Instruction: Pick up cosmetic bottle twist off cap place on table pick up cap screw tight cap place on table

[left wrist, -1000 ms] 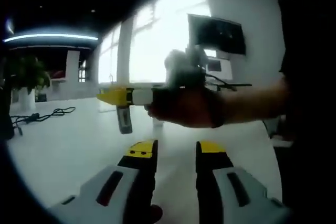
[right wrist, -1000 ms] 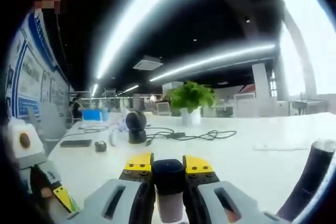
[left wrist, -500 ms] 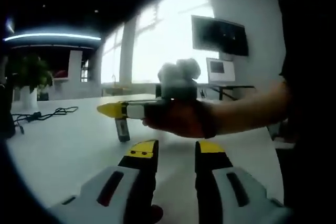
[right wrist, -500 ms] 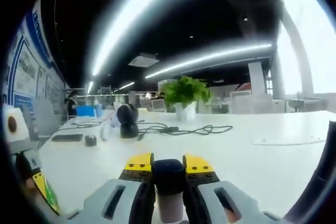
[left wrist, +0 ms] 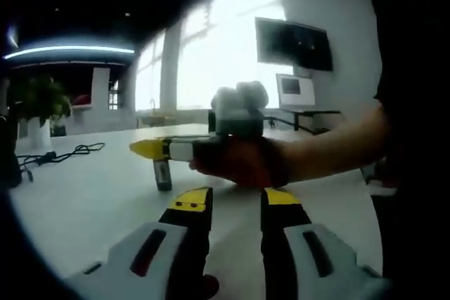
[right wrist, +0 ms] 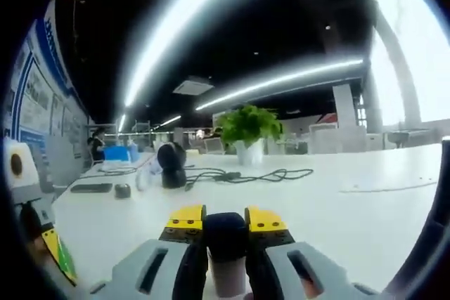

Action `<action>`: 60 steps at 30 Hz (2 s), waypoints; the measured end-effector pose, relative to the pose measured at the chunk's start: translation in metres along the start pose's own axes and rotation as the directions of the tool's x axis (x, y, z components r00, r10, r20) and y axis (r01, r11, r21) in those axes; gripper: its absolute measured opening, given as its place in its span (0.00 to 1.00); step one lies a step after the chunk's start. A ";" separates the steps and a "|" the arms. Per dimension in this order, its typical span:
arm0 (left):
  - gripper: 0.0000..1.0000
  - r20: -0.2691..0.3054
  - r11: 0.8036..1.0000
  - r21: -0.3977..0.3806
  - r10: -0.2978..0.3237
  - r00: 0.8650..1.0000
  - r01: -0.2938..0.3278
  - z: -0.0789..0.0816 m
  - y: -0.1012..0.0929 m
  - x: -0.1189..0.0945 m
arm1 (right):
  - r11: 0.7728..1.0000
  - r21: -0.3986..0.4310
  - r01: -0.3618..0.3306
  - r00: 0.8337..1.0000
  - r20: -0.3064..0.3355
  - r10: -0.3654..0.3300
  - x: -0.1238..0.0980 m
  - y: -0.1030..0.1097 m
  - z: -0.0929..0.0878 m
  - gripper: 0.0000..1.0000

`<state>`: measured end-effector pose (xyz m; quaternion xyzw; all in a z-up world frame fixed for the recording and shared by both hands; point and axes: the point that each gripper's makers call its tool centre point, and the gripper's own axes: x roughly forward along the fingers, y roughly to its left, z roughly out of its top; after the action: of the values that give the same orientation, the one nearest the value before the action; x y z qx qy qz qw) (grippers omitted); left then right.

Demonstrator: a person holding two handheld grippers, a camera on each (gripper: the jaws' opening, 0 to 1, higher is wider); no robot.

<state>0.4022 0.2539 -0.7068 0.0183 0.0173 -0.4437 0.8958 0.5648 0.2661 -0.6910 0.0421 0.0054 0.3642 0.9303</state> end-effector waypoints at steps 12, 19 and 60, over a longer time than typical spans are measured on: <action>0.17 0.005 1.000 0.002 0.001 1.000 -0.001 0.001 -0.001 0.000 | 1.000 0.008 -0.013 1.000 -0.007 0.014 -0.002 0.003 0.000 0.22; 0.17 -0.008 1.000 0.015 0.002 1.000 -0.001 -0.001 -0.001 0.001 | 1.000 -0.004 -0.020 1.000 -0.022 0.020 -0.005 0.004 -0.001 0.24; 0.17 0.077 0.995 -0.060 0.089 0.993 -0.085 0.014 0.024 -0.007 | 0.995 -0.041 0.094 0.995 0.033 -0.092 -0.172 -0.012 0.010 0.25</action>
<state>0.4174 0.2732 -0.6920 -0.0241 -0.0068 -0.4040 0.9144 0.4471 0.1403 -0.6855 0.0279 -0.0149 0.3198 0.9469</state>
